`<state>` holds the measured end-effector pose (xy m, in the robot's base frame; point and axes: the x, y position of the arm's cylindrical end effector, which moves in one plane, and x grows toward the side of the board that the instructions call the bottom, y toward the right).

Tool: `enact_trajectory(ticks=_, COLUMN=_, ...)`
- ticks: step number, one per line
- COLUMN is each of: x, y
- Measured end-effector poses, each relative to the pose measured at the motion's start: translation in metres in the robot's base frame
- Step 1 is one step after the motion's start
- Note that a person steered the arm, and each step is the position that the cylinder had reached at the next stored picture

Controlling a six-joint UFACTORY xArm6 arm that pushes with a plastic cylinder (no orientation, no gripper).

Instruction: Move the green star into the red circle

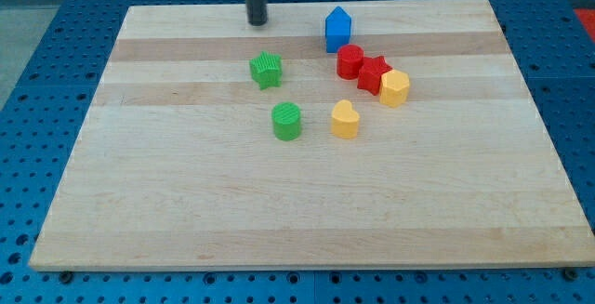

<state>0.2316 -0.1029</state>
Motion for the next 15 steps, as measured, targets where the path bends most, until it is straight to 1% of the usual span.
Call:
enact_trajectory(ticks=1, x=0.025, y=-0.035)
enact_trajectory(ticks=2, x=0.066, y=-0.059)
enact_trajectory(ticks=4, x=0.146, y=-0.059)
enact_trajectory(ticks=5, x=0.157, y=-0.038)
enact_trajectory(ticks=6, x=0.150, y=-0.009)
enact_trajectory(ticks=7, x=0.130, y=-0.003)
enact_trajectory(ticks=8, x=0.121, y=-0.003)
enact_trajectory(ticks=9, x=0.121, y=0.014)
enact_trajectory(ticks=11, x=0.121, y=0.083)
enact_trajectory(ticks=12, x=0.120, y=0.103)
enact_trajectory(ticks=15, x=0.114, y=0.124)
